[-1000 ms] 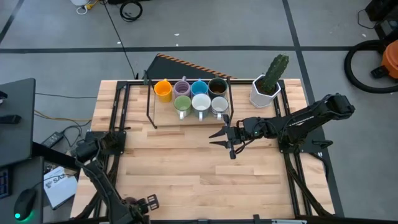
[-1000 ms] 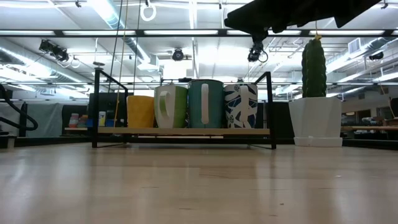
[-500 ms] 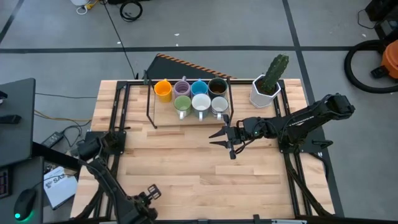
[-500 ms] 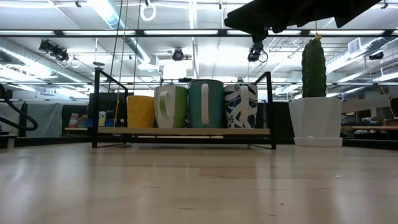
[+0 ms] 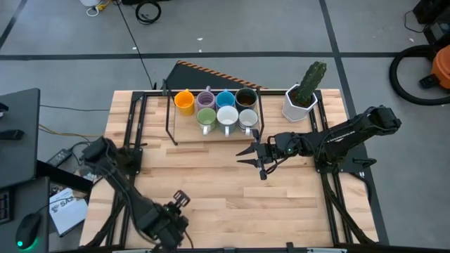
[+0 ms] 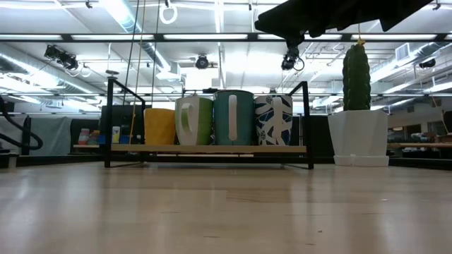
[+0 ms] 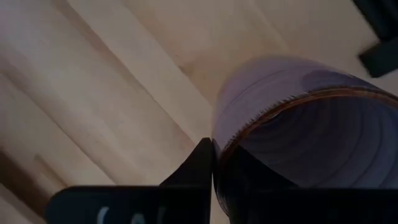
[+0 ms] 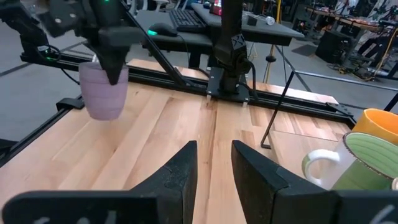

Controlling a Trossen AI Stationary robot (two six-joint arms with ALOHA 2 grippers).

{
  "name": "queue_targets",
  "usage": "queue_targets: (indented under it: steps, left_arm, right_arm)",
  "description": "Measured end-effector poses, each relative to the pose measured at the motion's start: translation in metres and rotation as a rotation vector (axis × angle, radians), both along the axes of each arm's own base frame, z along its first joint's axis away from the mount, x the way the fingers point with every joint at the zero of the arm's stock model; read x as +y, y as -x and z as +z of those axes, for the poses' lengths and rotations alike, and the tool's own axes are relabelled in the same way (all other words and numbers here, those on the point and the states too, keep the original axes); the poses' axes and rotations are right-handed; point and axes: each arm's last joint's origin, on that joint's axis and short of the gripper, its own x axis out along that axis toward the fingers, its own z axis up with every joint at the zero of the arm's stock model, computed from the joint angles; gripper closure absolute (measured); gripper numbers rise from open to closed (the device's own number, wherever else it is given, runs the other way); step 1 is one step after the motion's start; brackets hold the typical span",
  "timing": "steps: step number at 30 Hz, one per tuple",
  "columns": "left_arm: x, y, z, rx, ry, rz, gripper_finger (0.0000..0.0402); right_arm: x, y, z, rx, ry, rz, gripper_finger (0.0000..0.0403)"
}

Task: Place coffee mugs
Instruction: Put the purple mug on the shelf

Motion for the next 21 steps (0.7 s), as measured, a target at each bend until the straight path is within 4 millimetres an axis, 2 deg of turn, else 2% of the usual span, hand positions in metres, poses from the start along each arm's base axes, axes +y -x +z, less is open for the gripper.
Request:
queue_targets:
  steps: [5,11,17,21]
  left_arm:
    - [0.039,0.006,0.0,-0.033,0.04,0.096,0.0381]
    - [0.088,0.011,0.004,-0.118,0.133,0.542,0.0381]
    - [0.124,0.005,0.006,-0.177,0.198,1.073,0.0381]
    - [0.138,-0.004,0.006,-0.156,0.249,1.198,0.0381]
  right_arm:
    - [0.0,0.0,0.0,0.001,0.009,0.002,0.0298]
    - [0.0,0.0,0.0,0.002,0.009,0.002,0.0298]
    - [0.001,0.0,-0.001,0.011,-0.006,0.003,0.0298]
    - [0.004,0.001,0.0,0.004,-0.003,0.021,0.0298]
